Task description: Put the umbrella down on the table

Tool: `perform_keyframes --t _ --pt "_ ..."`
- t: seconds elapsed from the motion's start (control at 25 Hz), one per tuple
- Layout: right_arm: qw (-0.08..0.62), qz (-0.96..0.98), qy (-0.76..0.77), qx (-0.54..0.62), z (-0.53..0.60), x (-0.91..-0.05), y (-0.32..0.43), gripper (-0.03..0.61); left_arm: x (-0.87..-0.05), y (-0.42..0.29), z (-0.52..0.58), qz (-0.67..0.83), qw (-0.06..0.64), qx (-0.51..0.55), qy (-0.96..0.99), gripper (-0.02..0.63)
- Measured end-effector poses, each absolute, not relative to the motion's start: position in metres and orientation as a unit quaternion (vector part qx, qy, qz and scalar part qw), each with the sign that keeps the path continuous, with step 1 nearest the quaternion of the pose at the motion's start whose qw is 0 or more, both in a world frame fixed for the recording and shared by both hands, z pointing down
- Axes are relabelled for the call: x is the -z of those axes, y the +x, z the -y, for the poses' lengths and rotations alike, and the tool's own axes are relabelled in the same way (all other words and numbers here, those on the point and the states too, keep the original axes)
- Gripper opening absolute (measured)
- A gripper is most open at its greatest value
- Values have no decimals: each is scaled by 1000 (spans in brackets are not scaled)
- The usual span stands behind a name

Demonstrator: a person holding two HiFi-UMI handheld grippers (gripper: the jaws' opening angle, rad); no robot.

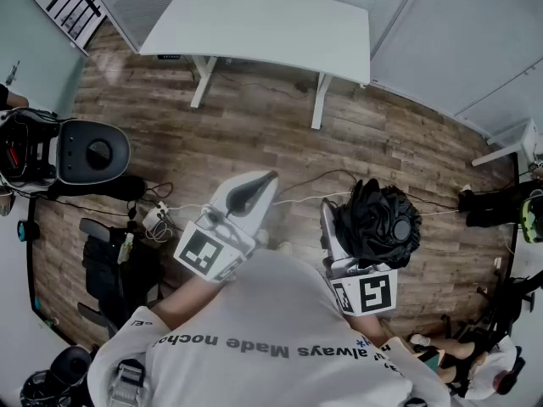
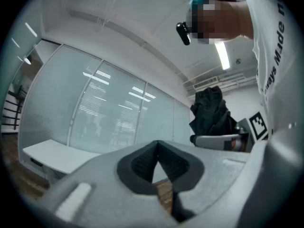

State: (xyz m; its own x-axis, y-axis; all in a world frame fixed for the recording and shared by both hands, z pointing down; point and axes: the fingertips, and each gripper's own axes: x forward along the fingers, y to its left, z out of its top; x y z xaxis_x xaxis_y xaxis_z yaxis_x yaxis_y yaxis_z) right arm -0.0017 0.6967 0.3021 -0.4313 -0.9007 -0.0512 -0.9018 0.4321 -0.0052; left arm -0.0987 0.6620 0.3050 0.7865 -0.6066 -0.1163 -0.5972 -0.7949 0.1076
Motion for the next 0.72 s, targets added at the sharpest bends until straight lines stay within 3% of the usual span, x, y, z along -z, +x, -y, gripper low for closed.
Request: perform_keyframes --t 0.72 --pt "21 -842 -539 -9 -681 -304 -47 238 -308 -147 -645 308 38 76 948 3"
